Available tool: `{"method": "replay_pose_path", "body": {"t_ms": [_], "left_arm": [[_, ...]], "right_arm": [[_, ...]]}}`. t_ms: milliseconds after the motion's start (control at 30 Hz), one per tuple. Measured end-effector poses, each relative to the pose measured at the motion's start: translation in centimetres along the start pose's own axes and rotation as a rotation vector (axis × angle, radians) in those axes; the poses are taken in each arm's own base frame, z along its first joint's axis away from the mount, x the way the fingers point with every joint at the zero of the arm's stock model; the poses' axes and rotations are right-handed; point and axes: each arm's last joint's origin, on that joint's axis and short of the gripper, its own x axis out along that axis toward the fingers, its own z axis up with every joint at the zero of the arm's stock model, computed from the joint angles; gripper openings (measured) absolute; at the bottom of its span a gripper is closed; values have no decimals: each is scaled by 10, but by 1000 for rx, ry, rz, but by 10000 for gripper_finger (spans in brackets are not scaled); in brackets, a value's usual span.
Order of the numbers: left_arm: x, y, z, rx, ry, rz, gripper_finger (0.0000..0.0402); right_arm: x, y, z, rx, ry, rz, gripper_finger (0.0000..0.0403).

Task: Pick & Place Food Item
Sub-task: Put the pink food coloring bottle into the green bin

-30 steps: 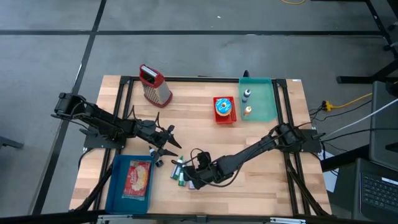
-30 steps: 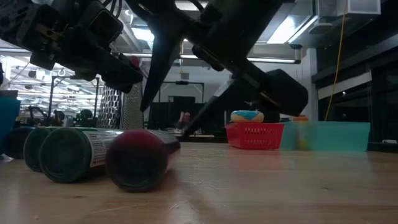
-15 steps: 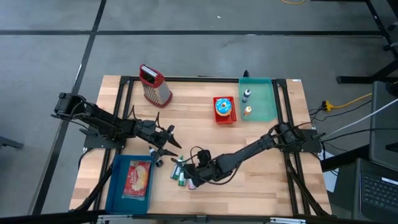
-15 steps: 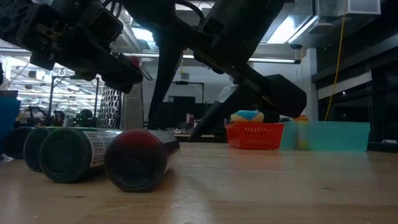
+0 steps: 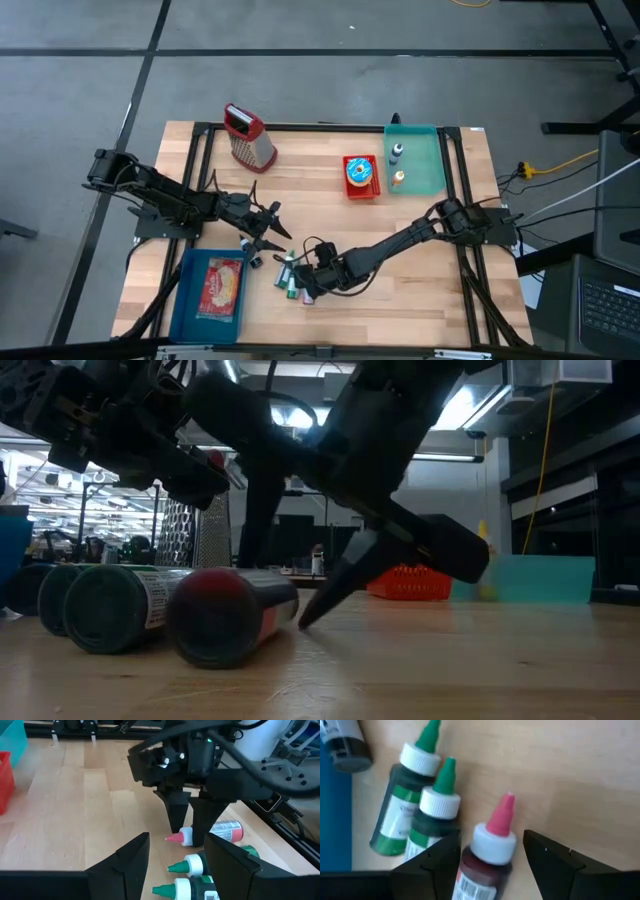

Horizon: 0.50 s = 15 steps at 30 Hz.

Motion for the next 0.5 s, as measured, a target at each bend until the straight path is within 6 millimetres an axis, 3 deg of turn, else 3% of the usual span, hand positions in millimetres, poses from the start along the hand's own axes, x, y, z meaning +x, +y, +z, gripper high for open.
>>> {"method": "replay_pose_path", "body": {"t_ms": [267, 500], "left_arm": [[0, 0, 0, 0, 2, 0, 184], [0, 0, 0, 0, 4, 0, 184]], "right_arm": [[2, -1, 0, -19, -19, -1, 212], [4, -2, 2, -29, -56, -4, 135]]}}
